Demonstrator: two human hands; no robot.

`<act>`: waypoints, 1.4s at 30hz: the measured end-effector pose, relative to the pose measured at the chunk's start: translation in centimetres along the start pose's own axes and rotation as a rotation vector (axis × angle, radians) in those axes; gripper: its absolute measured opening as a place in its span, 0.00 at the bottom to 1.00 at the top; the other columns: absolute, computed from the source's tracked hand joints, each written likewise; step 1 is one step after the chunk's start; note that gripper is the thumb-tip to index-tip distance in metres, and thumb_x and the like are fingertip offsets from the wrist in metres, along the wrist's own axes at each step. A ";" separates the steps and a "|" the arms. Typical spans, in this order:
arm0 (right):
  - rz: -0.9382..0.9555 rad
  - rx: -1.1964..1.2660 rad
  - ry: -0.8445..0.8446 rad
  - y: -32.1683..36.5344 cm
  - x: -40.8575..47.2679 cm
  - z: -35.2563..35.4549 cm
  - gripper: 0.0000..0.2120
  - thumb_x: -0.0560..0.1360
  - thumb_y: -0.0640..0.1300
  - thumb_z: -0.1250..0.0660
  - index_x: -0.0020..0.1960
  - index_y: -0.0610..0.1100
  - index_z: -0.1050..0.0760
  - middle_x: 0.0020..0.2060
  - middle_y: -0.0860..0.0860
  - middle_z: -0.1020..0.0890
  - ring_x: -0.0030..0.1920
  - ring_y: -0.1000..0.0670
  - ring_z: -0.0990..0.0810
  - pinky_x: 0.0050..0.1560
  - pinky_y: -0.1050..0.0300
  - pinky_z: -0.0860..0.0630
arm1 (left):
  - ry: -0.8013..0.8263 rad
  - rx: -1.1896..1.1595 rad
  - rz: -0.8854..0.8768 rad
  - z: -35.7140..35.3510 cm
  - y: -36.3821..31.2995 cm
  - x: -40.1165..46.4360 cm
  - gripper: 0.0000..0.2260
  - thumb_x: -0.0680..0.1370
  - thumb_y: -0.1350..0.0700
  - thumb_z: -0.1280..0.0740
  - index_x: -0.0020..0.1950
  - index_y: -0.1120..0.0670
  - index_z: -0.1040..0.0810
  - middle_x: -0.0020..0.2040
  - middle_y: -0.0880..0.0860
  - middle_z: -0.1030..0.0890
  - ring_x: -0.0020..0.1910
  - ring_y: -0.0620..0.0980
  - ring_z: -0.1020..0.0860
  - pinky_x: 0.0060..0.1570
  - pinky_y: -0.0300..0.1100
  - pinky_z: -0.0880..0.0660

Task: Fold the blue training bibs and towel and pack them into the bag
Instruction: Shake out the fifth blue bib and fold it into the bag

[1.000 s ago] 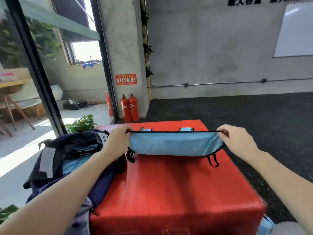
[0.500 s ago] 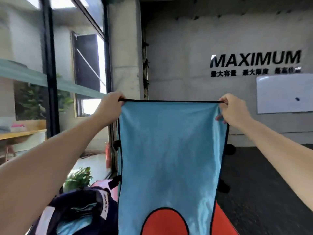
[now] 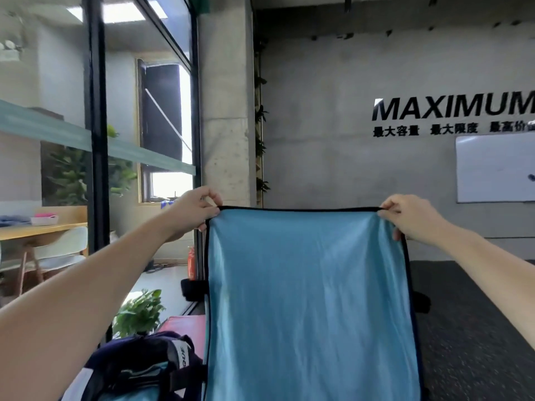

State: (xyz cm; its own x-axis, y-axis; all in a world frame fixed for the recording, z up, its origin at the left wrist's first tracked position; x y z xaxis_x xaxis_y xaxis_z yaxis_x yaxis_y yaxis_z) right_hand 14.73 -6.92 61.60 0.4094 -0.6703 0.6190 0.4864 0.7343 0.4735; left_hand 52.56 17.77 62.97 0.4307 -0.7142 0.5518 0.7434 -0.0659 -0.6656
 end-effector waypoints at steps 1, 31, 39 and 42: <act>-0.026 0.014 0.059 -1.0 0.3 -1.5 0.04 0.81 0.45 0.32 0.49 0.45 0.23 0.44 0.49 0.15 0.28 0.50 0.16 0.28 0.62 0.27 | 0.046 0.051 0.012 -0.9 1.4 0.3 0.07 0.79 0.66 0.34 0.53 0.56 0.23 0.39 0.61 0.23 0.34 0.49 0.26 0.30 0.38 0.26; 0.088 -0.001 0.106 -6.7 -3.6 -13.6 0.09 0.75 0.37 0.27 0.43 0.50 0.23 0.39 0.55 0.18 0.40 0.59 0.21 0.41 0.67 0.31 | -0.197 0.325 0.075 -8.8 12.1 -3.7 0.10 0.74 0.69 0.31 0.43 0.53 0.17 0.35 0.49 0.20 0.35 0.48 0.24 0.33 0.36 0.33; -0.039 -0.148 0.466 -14.7 -22.1 -22.4 0.10 0.73 0.43 0.28 0.41 0.59 0.22 0.39 0.58 0.16 0.41 0.59 0.20 0.46 0.59 0.26 | 0.120 0.396 0.260 -16.5 22.9 -23.2 0.17 0.69 0.67 0.29 0.34 0.43 0.22 0.31 0.41 0.19 0.37 0.39 0.21 0.38 0.26 0.33; -0.062 -0.139 0.505 -15.8 -25.9 -22.5 0.03 0.75 0.46 0.28 0.44 0.54 0.19 0.42 0.56 0.16 0.46 0.55 0.19 0.46 0.62 0.29 | 0.260 0.428 0.262 -17.5 23.9 -26.3 0.15 0.72 0.61 0.28 0.35 0.41 0.23 0.36 0.43 0.18 0.39 0.38 0.22 0.38 0.24 0.33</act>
State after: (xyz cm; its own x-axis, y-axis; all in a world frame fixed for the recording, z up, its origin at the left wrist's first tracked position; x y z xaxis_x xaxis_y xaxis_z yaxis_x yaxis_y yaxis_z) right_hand 13.78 -3.55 24.01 0.6805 -0.7057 0.1971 0.6056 0.6931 0.3910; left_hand 50.01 22.76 23.77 0.5291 -0.8202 0.2176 0.7929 0.3865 -0.4711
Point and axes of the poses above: each hand's wrist, its own x-axis towards the middle knuckle, its own z-axis out of the back of the hand, y = z × x, the point moved 8 cm from there along x, towards the middle knuckle
